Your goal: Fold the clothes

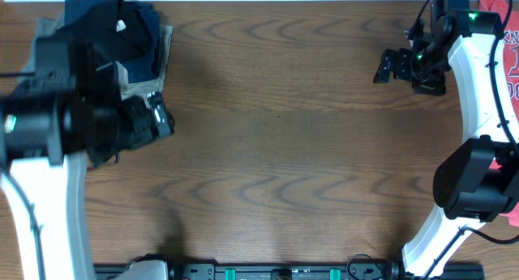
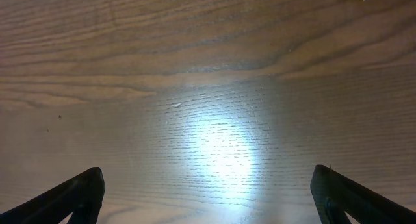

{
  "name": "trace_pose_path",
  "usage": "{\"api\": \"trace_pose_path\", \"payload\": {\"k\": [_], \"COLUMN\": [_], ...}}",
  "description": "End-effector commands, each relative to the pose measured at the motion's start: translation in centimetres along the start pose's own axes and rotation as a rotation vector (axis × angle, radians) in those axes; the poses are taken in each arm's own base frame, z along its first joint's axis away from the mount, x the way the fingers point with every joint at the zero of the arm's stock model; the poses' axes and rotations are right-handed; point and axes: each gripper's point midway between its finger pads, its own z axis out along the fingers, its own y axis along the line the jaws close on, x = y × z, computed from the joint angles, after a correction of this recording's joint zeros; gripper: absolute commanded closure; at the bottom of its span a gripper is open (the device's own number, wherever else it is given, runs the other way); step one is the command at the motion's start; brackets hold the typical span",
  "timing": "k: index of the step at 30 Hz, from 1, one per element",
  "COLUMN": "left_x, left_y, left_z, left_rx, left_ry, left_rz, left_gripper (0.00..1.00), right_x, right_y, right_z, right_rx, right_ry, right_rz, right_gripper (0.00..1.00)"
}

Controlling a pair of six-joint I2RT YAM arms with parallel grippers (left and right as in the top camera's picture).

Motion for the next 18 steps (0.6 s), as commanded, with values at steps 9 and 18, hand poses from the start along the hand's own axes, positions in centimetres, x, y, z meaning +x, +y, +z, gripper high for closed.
{"api": "trace_pose_path", "payload": {"k": [9, 18], "left_x": [4.4, 5.1], "left_y": [0.0, 0.1], "left_z": [-4.2, -1.2], "left_rx": [0.034, 0.081], "left_ry": [-0.089, -0.146], "left_rz": [0.146, 0.262], "left_gripper": [0.02, 0.02], "right_x": [-0.5, -0.5], "right_y": [-0.2, -0.2], "right_z": [-1.0, -1.0], "right_rx": [0.001, 0.001], "right_ry": [-0.033, -0.033], "right_rz": [0.019, 0.019], "right_gripper": [0.01, 0.01]}}
